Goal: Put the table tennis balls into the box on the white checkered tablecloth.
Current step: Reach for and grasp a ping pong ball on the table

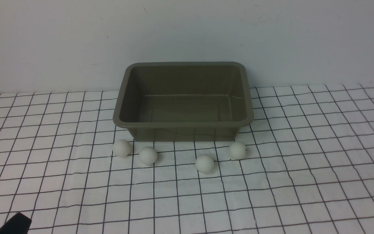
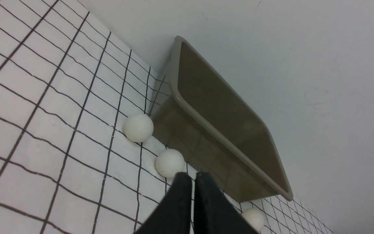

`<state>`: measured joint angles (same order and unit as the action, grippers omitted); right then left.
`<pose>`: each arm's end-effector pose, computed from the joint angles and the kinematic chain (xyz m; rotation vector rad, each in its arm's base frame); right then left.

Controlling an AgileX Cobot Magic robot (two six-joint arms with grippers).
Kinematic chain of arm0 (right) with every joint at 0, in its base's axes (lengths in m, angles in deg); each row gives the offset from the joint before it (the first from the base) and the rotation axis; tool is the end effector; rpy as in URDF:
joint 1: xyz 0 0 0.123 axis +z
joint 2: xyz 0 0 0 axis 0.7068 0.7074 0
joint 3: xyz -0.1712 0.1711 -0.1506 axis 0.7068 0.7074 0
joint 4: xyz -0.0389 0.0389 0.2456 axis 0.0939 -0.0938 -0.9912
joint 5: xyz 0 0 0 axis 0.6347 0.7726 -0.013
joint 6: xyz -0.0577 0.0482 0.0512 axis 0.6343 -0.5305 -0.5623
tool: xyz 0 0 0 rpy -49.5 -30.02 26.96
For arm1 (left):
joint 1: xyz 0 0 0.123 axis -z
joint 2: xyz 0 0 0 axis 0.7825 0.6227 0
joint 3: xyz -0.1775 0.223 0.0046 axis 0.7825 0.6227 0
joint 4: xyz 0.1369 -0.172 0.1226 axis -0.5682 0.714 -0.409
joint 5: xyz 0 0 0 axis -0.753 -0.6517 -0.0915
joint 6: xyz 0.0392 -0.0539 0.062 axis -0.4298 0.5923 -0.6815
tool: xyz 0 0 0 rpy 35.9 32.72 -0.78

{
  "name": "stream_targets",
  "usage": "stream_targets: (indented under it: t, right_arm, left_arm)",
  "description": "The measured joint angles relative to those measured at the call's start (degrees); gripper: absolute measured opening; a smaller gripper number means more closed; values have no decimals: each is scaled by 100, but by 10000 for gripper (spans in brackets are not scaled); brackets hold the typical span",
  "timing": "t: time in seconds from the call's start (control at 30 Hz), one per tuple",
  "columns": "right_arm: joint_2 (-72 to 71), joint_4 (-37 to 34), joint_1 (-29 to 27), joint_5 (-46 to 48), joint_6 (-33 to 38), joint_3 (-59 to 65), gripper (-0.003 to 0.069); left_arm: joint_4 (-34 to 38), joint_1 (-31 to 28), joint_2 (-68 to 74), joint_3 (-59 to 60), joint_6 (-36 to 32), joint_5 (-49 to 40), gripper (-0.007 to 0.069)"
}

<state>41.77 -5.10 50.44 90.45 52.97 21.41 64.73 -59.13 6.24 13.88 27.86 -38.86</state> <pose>0.0019 0.0116 0.3203 -0.0729 1.7029 0.2672 0.0553 -0.0194 0.1880 -0.6330 1.6265 -0.7986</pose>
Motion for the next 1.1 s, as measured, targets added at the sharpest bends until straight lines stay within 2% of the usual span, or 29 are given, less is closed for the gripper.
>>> stream_targets:
  t: [0.13,0.37,0.53,0.77,0.87,1.0,1.1]
  right_arm:
    - [0,0,0,61,0,0,-15]
    - [0,-130,0,108,0,0,-15]
    - [0,-130,0,108,0,0,-15]
    - [0,-199,0,103,0,0,-15]
    - [0,-380,0,103,0,0,-15]
    - [0,-620,0,142,0,0,-15]
    - [0,-676,0,280,0,0,-15]
  left_arm:
    - [280,0,0,0,0,-69,-3]
    - [1545,0,0,0,-124,-57,-1]
    - [1737,0,0,0,-990,292,-1]
    - [1742,0,0,-324,-3239,-72,-1]
    - [1742,0,0,-611,-3974,-279,-1]
    - [1506,0,100,-974,-4532,-545,-1]
    - [814,0,549,-1206,-4582,-863,-1]
